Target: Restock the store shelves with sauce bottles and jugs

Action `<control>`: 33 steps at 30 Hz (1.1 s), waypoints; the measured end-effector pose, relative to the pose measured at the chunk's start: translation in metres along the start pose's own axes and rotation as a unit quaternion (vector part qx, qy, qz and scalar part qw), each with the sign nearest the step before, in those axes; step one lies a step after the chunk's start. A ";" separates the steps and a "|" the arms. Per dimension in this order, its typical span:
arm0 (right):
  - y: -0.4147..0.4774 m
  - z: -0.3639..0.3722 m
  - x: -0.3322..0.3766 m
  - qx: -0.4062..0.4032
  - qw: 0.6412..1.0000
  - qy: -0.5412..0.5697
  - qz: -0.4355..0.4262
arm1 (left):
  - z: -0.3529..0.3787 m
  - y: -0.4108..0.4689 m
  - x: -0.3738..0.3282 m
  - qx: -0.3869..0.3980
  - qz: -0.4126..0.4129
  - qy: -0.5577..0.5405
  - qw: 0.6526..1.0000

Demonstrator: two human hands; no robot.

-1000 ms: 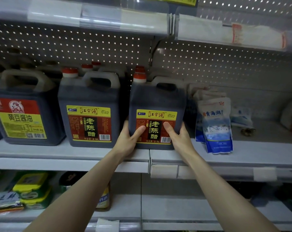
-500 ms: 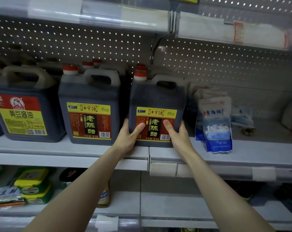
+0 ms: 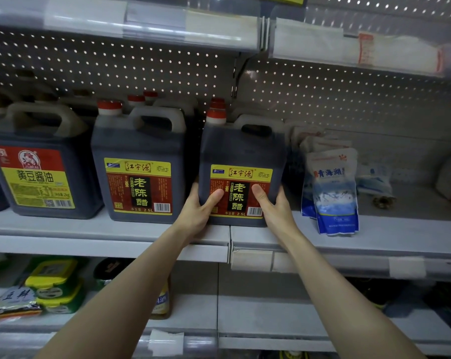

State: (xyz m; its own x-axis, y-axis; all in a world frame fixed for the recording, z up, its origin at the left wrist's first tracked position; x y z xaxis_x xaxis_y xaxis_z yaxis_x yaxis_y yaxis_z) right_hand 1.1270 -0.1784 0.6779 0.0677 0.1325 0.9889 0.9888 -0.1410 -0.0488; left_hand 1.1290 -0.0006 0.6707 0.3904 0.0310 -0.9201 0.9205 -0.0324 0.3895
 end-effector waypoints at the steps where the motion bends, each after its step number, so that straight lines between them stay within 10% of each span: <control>1: 0.000 0.000 0.000 -0.001 1.000 -0.003 0.003 | 0.000 0.000 0.000 -0.002 -0.001 0.001 1.000; 33: -0.056 -0.019 0.061 -0.027 0.999 -0.014 -0.034 | -0.023 -0.033 -0.065 0.013 -0.014 0.085 0.996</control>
State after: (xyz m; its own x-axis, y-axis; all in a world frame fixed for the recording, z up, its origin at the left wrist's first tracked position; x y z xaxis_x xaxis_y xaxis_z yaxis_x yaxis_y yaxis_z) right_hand 1.0730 -0.1809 0.7435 0.0047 0.1712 0.9852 0.9825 -0.1840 0.0273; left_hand 1.0734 0.0216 0.7183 0.3649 0.2008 -0.9091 0.9308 -0.0555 0.3614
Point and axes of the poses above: each hand's wrist, its own y-axis towards the middle knuckle, its own z-axis out of the palm, x = y × z, the point moved 2 cm from there along y, towards the middle knuckle, and after that the axes turned 12 degrees about z, right-handed, at the moved point
